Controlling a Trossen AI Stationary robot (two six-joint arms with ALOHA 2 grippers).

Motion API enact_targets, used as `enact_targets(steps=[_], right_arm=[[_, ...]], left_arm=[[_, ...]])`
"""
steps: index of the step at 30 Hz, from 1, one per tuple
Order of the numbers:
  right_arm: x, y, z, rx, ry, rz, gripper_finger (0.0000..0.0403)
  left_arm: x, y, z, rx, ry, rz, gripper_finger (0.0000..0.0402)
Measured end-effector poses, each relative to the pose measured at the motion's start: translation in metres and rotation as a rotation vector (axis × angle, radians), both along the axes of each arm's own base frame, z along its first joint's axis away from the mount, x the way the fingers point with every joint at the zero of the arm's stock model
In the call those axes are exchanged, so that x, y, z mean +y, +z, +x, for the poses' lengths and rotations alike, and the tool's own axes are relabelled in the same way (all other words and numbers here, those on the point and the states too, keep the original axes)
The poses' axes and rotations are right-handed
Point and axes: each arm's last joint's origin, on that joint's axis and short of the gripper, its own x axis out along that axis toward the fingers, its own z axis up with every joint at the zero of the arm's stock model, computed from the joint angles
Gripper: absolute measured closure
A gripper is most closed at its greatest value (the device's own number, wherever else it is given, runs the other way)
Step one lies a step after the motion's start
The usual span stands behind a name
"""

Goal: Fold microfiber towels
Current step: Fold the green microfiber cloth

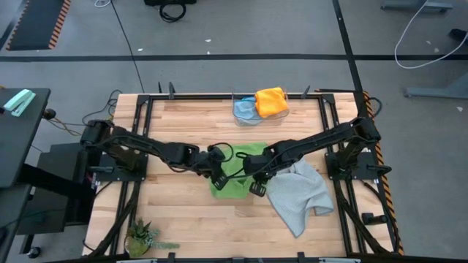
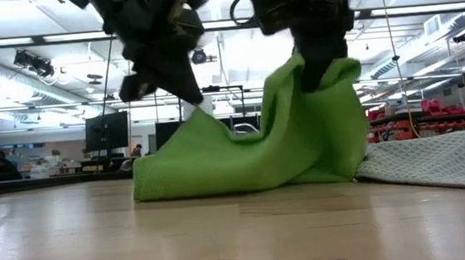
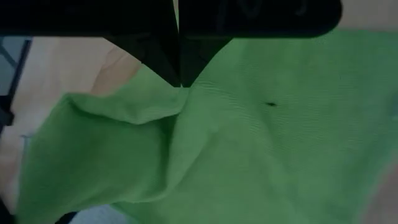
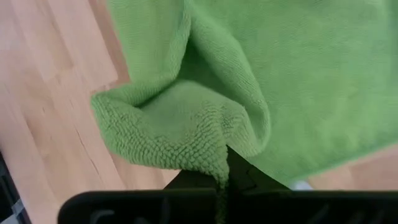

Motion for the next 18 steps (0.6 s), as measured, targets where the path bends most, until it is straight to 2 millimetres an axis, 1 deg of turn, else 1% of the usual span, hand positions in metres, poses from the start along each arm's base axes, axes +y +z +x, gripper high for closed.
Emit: enact_targets(steps=[4, 6, 9, 11, 14, 18], right_arm=[[-0.004, 0.021, -0.014, -0.027, -0.029, -0.029, 0.0402], [-0.010, 0.034, -0.021, -0.058, -0.055, -0.036, 0.0402], [-0.022, 0.047, -0.029, -0.081, -0.112, -0.028, 0.0402], [-0.031, 0.051, -0.032, -0.078, -0.141, -0.033, 0.0402], [-0.043, 0.050, -0.035, -0.044, -0.173, -0.043, 0.0402], [-0.055, 0.041, -0.030, 0.000, -0.154, -0.031, 0.0402]], left_arm=[[0.001, 0.017, -0.015, -0.002, 0.038, 0.055, 0.0400], [0.001, 0.027, -0.022, -0.032, 0.055, 0.075, 0.0400], [0.000, 0.042, -0.032, -0.071, 0.083, 0.109, 0.0400], [0.002, 0.046, -0.038, -0.069, 0.120, 0.126, 0.0400], [0.006, 0.048, -0.047, -0.030, 0.177, 0.164, 0.0400], [0.007, 0.047, -0.050, -0.007, 0.213, 0.195, 0.0401]])
